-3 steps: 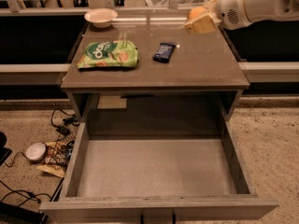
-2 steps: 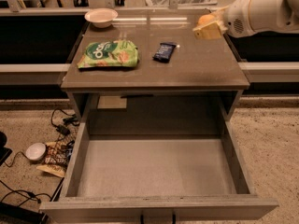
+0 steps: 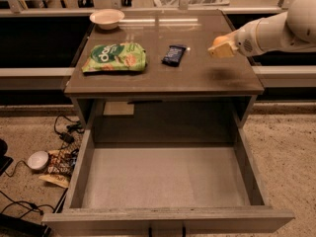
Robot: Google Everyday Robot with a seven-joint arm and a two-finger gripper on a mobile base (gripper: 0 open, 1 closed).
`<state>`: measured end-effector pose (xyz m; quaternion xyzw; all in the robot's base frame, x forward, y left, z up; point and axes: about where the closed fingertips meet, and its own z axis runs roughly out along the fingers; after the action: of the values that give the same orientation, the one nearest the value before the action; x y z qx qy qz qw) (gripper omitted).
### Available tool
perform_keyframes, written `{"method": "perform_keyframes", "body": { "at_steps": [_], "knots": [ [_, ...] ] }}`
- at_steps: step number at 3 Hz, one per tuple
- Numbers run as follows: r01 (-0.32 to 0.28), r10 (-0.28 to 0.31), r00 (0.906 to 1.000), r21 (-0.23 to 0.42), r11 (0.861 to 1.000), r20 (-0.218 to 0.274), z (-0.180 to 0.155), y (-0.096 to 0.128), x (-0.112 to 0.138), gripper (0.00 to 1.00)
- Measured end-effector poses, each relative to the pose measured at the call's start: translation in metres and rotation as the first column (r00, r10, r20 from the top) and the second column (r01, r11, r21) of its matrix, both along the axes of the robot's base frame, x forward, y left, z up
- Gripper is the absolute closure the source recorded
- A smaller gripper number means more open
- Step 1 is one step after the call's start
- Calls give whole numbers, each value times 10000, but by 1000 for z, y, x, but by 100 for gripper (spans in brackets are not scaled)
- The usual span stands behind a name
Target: Pick orange from top drawer and place on counter
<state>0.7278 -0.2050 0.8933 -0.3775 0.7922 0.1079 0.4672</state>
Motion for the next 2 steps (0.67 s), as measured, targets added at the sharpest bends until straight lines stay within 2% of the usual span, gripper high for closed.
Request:
{"method": "perform_keyframes", "body": {
  "at_steps": [1, 2],
  "knots": [
    [267, -294, 9967, -371, 9990, -758, -37, -5, 12, 100],
    [357, -411, 9890, -407, 9985, -1423, -74, -8, 19, 100]
  ]
}}
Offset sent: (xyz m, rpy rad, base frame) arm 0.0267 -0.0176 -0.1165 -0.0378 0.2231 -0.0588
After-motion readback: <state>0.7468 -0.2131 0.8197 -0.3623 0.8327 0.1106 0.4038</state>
